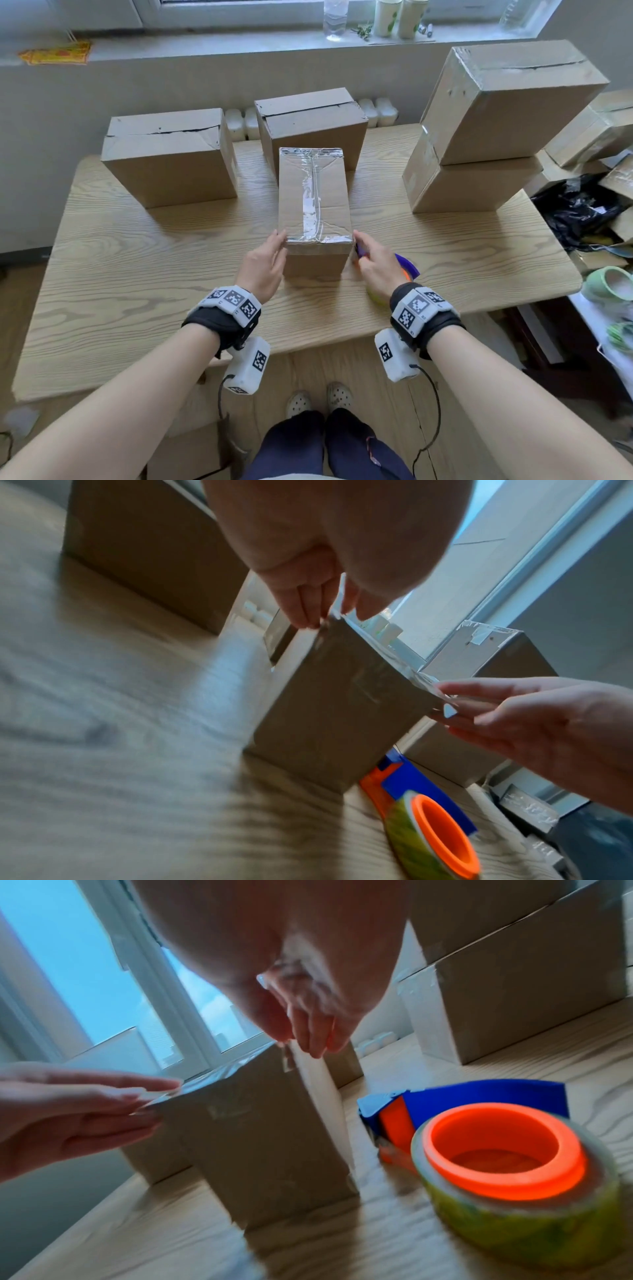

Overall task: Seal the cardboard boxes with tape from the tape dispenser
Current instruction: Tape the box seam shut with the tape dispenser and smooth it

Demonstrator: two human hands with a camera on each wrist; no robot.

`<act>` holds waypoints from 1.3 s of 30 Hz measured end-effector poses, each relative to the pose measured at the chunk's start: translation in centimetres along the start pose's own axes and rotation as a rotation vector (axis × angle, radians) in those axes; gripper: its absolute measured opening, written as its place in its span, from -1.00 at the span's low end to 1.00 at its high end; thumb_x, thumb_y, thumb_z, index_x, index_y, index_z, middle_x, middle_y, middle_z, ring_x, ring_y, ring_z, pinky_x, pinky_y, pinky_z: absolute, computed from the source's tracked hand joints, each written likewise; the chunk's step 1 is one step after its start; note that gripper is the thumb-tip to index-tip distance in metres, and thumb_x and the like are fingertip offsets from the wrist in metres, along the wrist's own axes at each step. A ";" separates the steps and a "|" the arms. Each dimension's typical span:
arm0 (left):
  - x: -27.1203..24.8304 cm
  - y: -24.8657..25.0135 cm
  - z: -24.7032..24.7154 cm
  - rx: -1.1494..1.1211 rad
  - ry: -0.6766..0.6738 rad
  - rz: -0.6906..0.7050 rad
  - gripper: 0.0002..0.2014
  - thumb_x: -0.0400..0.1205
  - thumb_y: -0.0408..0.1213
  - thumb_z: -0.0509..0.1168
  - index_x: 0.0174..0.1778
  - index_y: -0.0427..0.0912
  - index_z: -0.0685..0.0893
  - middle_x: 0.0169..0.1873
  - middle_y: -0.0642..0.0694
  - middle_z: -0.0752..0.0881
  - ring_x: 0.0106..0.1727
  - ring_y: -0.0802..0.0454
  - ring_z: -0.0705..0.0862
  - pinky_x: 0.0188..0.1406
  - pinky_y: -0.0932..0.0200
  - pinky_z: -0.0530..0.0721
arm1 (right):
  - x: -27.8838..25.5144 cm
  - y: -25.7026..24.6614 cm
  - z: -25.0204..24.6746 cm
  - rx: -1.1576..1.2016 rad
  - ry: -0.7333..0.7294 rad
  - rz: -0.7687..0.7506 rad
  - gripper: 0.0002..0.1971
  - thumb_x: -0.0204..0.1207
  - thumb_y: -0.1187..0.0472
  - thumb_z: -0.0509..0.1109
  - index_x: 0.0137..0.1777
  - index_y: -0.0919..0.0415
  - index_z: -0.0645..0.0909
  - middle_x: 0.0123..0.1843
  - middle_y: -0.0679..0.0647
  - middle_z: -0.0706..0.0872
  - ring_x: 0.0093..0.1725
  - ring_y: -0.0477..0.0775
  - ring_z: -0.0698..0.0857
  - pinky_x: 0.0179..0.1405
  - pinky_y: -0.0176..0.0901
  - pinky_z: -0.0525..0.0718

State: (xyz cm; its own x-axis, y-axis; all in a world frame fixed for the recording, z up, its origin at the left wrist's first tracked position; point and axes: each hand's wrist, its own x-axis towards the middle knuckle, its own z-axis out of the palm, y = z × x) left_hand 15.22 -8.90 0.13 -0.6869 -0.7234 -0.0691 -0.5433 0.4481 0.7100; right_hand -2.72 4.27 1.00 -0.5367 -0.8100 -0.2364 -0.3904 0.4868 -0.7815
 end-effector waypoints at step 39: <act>4.3 1.7 -4.1 0.618 -0.294 0.121 -0.70 0.70 -0.08 0.18 0.19 -0.11 0.73 -0.21 -0.17 0.77 -0.18 -0.09 0.66 -0.12 0.01 0.62 | 4.0 -1.1 -3.0 -0.624 -0.047 -0.479 -0.79 0.45 0.14 0.49 0.02 0.21 0.68 0.27 0.11 0.59 0.26 0.13 0.56 0.16 0.03 0.57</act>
State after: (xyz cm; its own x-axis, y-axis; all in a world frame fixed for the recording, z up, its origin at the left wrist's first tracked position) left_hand 13.33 -13.45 3.90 -0.8150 -0.5163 -0.2631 -0.5697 0.7968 0.2014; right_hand -6.67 1.51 2.66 -0.1771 -0.9842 0.0088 -0.9262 0.1636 -0.3396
